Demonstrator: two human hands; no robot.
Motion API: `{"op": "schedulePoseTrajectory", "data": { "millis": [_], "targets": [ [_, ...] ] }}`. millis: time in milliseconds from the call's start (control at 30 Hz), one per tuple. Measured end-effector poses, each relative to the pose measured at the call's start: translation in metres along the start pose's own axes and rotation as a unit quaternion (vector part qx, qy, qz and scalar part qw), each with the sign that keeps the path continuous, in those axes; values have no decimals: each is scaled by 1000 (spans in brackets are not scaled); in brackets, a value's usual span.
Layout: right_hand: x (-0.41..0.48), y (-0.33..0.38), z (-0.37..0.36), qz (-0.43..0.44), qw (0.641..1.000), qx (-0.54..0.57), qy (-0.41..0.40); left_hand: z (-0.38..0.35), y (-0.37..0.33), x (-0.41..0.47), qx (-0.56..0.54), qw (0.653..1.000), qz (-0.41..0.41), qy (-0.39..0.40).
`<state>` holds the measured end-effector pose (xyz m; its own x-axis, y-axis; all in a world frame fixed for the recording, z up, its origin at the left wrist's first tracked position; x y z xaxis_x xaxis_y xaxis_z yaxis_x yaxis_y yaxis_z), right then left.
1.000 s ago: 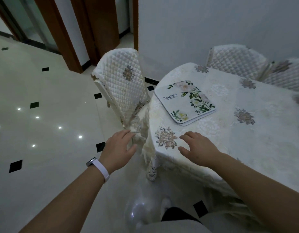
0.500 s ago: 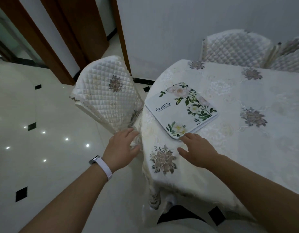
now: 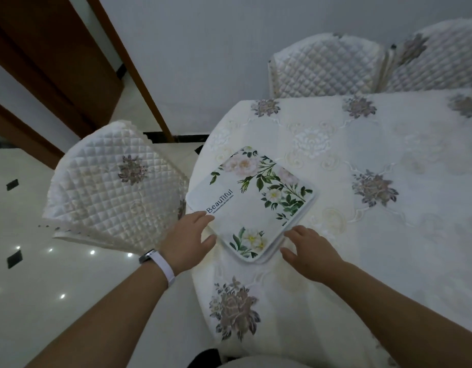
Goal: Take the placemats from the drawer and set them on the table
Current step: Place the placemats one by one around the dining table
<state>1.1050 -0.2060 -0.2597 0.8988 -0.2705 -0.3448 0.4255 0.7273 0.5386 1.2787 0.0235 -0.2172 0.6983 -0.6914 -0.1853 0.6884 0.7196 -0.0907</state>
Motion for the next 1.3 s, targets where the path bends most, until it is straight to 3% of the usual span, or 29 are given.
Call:
{"op": "schedulePoseTrajectory", "data": {
  "millis": [267,400,633,967,1133,1300],
  "targets": [
    [6,-1,-12,-52,998,36,-23,-20,-4,56,-30,997,-48,51],
    [17,8,-22,-83,994,47,-46,-29,7,89,-49,996,-74,32],
    [45,30,-42,-208,966,97,-116,-45,57,169,-50,993,-106,17],
    [62,56,-54,-383,852,253,-254,-43,77,220,-132,983,-127,26],
    [63,64,-48,-422,723,411,-360,-25,67,211,-188,970,-151,-11],
    [65,61,-31,-447,651,485,-375,-20,55,216,-239,966,-62,71]
  ]
}}
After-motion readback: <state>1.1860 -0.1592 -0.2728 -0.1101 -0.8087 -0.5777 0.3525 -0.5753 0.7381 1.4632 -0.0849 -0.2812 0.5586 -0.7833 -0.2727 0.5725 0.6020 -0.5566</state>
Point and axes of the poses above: each hand's wrist, its own x-axis towards the middle knuckle, its own z-axis out of the back of the hand, y = z × x, the point moved 4 cm from there along x, towards the middle knuckle, and after that the axes turned 12 degrees about x, right-handed, at the moved point
